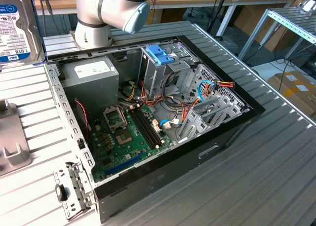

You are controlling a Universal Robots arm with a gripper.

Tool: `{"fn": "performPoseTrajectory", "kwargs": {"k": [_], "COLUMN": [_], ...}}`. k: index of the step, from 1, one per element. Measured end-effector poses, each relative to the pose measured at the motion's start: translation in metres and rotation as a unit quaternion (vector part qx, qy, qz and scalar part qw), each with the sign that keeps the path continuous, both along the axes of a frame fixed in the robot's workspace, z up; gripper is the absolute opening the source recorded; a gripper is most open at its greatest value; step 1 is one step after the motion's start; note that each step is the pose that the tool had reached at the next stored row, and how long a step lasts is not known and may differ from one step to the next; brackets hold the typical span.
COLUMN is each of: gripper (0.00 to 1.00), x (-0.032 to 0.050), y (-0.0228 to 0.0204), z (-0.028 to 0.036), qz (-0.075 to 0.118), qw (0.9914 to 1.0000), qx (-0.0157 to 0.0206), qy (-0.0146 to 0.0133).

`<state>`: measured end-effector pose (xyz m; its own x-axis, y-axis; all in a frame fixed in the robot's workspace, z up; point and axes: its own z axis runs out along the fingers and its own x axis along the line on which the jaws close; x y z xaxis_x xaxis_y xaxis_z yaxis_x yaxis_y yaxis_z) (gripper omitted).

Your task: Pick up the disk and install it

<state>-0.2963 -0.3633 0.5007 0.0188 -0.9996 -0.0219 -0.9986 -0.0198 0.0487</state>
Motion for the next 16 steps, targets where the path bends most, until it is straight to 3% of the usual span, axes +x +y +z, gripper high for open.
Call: {"fn": "performPoseTrajectory", "kwargs": {"k": [16], "gripper": [0.37], "x": [0.0001], "y": [-0.0054], "z": [-0.0004], "qz": [0.0], "qw": [1.0], "qx": [0.0], "qy": [0.0]}}
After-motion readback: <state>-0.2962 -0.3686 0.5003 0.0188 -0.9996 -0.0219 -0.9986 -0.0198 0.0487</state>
